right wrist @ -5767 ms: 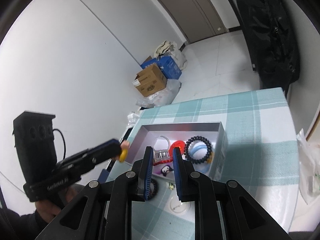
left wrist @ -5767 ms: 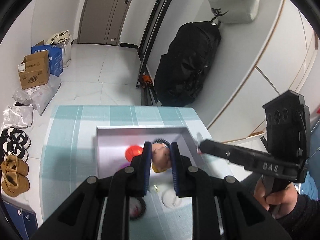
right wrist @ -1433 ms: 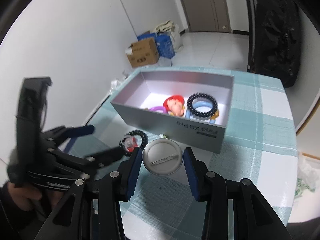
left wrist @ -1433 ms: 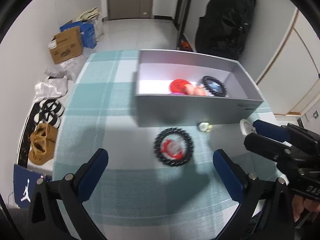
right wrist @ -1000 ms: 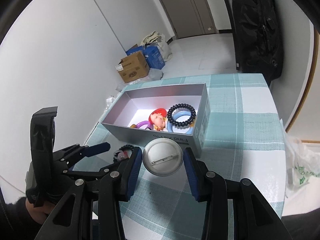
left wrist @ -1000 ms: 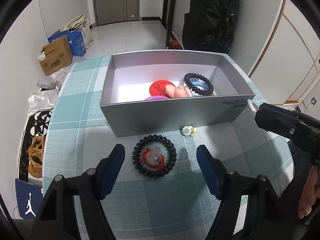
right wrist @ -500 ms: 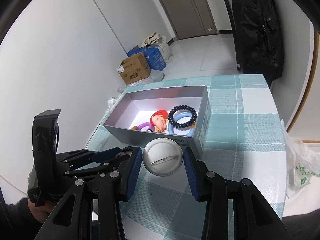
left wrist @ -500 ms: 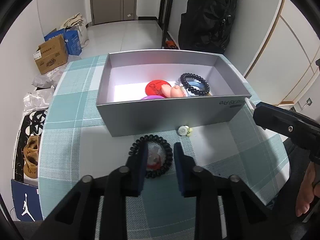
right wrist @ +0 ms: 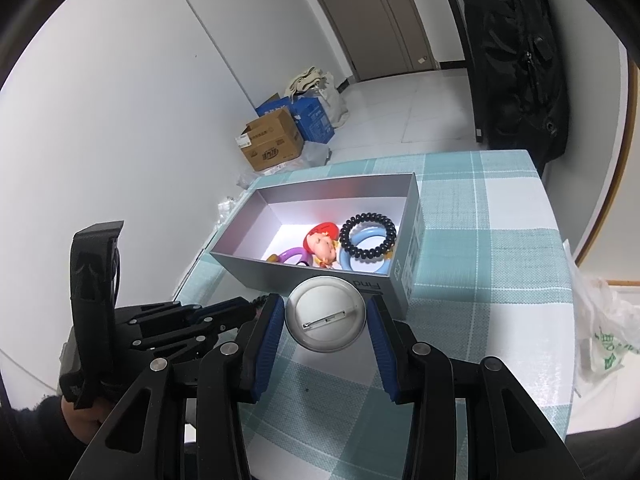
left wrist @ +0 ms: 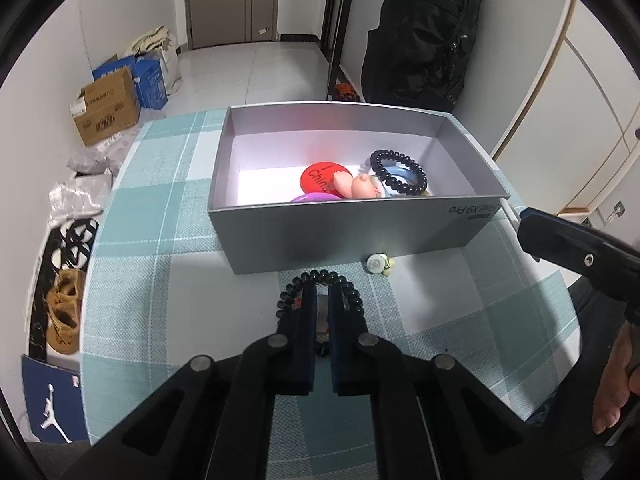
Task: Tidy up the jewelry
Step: 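Carry the badge and red item into the silver box and open both tools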
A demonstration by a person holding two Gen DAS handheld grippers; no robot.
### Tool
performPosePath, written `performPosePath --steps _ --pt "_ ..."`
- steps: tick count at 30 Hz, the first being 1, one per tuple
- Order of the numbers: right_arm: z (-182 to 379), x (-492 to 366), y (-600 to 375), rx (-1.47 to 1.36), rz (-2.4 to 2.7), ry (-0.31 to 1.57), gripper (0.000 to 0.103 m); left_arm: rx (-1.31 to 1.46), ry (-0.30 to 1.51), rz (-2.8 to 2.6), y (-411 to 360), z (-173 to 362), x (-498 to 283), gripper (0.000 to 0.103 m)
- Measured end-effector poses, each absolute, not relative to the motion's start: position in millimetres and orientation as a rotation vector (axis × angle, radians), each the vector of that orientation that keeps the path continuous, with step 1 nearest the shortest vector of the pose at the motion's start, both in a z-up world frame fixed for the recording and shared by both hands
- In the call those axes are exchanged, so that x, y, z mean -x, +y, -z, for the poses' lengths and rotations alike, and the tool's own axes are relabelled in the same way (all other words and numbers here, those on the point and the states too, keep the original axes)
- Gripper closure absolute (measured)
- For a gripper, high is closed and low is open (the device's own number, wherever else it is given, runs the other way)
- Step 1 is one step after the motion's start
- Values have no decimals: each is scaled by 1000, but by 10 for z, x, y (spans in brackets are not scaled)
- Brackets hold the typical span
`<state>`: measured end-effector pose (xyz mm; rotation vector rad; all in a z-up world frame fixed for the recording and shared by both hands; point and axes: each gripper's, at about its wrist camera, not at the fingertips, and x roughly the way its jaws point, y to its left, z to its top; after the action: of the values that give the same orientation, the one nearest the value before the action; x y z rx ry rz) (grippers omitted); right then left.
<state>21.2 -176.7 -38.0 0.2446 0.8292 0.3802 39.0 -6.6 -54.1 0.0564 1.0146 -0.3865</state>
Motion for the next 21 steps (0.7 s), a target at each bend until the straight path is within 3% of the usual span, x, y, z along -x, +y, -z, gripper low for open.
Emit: performPosePath --steps 21 --pt "305 -230 -1830 -310 -416 787 61 43 922 443 6 277 -334 102"
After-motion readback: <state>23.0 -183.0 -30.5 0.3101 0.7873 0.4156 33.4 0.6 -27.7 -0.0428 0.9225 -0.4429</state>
